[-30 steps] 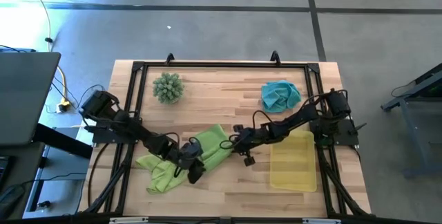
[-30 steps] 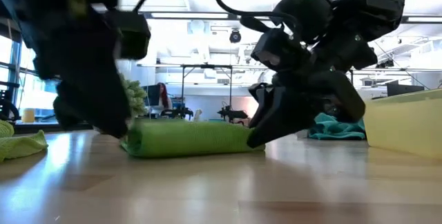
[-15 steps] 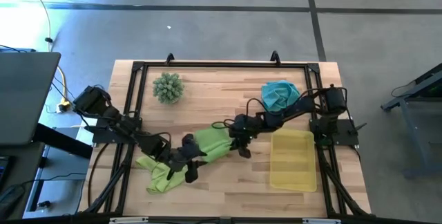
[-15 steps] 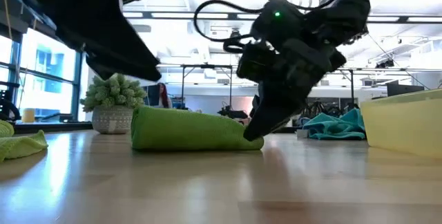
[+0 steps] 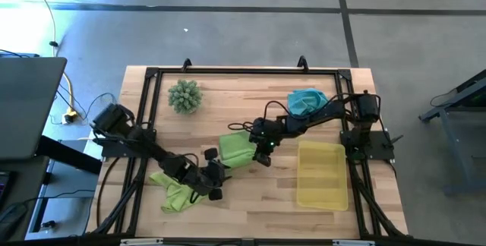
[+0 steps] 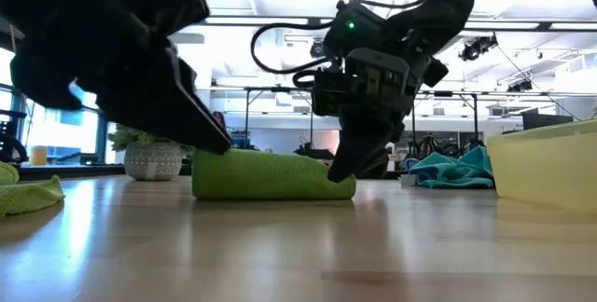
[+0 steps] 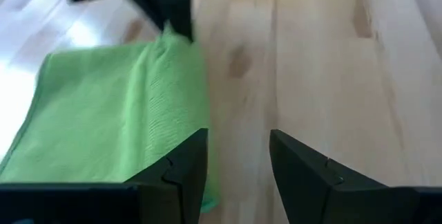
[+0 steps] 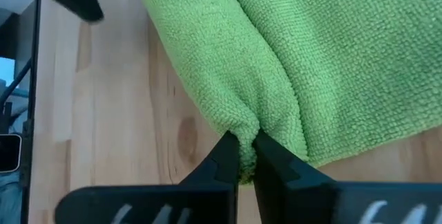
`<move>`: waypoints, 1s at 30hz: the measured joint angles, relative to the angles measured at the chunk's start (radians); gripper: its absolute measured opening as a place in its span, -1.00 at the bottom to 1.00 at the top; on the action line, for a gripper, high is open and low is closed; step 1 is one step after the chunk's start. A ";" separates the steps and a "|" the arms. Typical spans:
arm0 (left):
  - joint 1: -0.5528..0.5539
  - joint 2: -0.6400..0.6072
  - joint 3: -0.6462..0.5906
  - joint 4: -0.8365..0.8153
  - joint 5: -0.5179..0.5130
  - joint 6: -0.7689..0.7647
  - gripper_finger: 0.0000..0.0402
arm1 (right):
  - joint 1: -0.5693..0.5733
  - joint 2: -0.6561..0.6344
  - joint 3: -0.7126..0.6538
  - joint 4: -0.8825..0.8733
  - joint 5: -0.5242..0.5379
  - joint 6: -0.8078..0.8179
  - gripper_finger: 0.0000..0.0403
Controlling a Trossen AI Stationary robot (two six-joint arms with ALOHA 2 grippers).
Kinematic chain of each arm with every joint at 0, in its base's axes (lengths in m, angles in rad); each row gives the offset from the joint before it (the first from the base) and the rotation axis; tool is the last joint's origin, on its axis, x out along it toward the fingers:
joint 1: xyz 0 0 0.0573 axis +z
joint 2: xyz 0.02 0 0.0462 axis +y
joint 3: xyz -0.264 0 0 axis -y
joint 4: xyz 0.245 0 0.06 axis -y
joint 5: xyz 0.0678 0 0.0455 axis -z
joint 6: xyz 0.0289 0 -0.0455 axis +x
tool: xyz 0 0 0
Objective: Roll microfiber towels into tight, uniform cylinder then place into a basket
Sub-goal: Roll the green cloth
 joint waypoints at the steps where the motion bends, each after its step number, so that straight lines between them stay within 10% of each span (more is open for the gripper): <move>1: 0.004 0.013 0.009 -0.011 -0.002 0.013 -0.28 | -0.002 0.000 0.000 -0.003 0.000 -0.001 -0.96; 20: 0.031 0.087 0.134 -0.269 -0.168 0.226 -0.28 | -0.002 -0.003 0.000 -0.041 0.002 -0.003 -0.95; 30: 0.130 0.081 0.137 -0.367 0.094 -0.082 -0.39 | -0.002 -0.003 0.003 -0.026 -0.004 -0.104 -0.92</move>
